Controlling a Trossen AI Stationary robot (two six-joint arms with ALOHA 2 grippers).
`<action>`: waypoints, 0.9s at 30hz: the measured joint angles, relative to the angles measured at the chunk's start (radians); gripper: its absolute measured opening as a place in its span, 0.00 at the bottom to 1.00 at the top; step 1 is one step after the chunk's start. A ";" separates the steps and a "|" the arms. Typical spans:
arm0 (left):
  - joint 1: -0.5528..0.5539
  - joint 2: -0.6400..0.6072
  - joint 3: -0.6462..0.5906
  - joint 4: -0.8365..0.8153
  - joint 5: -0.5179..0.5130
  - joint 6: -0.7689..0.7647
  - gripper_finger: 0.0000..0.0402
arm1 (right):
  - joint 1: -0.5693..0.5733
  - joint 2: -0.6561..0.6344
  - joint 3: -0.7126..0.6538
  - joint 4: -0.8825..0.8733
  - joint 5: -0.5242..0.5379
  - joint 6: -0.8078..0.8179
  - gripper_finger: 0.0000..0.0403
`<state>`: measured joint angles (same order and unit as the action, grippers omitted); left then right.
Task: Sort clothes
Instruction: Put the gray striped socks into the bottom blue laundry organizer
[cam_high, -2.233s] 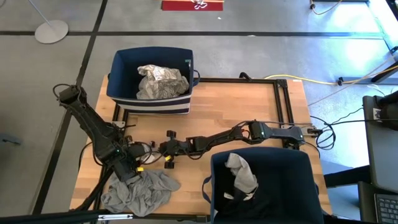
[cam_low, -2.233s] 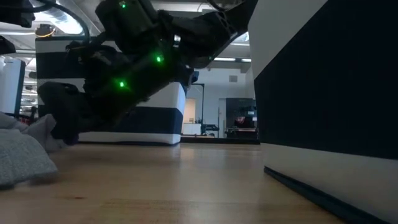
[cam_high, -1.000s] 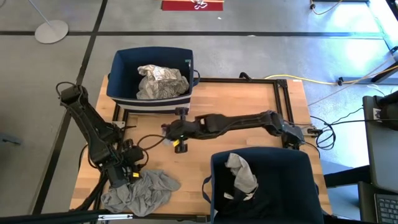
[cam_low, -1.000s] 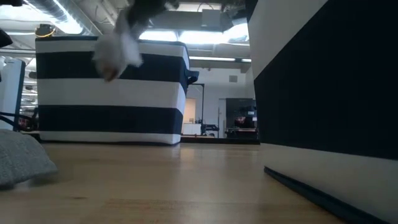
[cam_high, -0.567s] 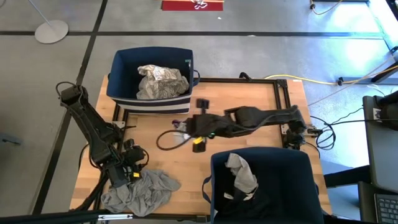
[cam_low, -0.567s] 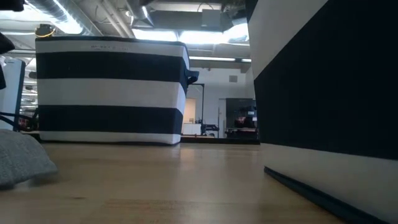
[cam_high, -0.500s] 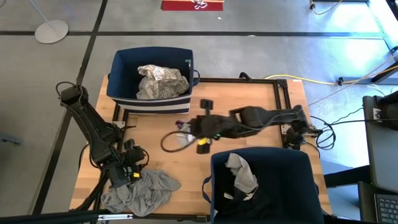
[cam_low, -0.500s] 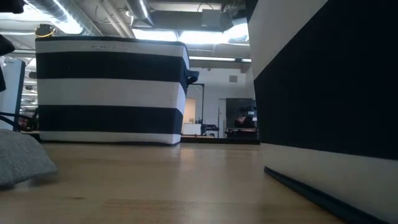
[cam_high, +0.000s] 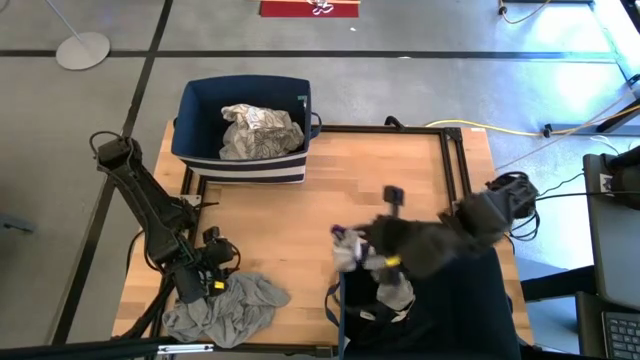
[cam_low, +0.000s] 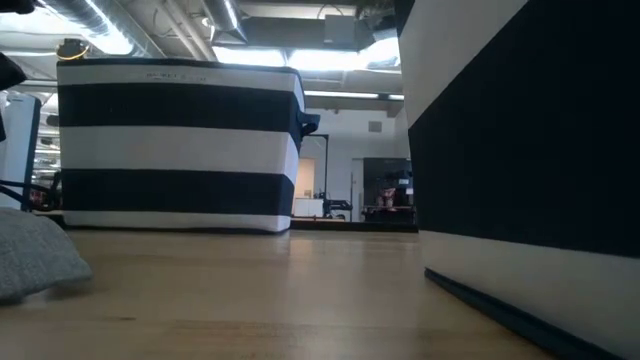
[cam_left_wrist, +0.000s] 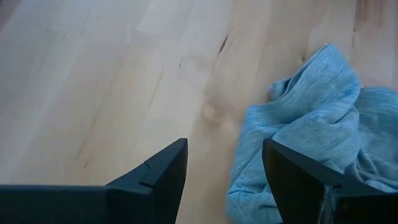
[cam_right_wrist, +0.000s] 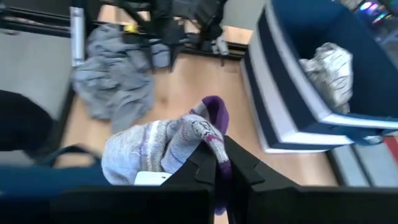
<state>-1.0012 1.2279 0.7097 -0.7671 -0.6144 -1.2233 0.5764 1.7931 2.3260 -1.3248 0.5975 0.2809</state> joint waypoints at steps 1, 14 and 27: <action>0.000 0.000 0.000 0.000 -0.002 -0.003 0.49 | 0.026 -0.005 0.000 -0.016 0.004 0.031 0.03; 0.008 0.000 0.000 0.060 -0.025 -0.005 0.49 | 0.342 -0.002 -0.055 -0.241 -0.004 0.662 0.03; 0.060 0.000 0.000 0.179 -0.026 0.145 0.49 | 0.406 0.007 -0.369 -0.244 -0.192 1.154 0.04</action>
<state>-0.9417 1.2278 0.7101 -0.5884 -0.6408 -1.0786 0.9821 1.7996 1.9568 -1.5686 0.4054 1.4346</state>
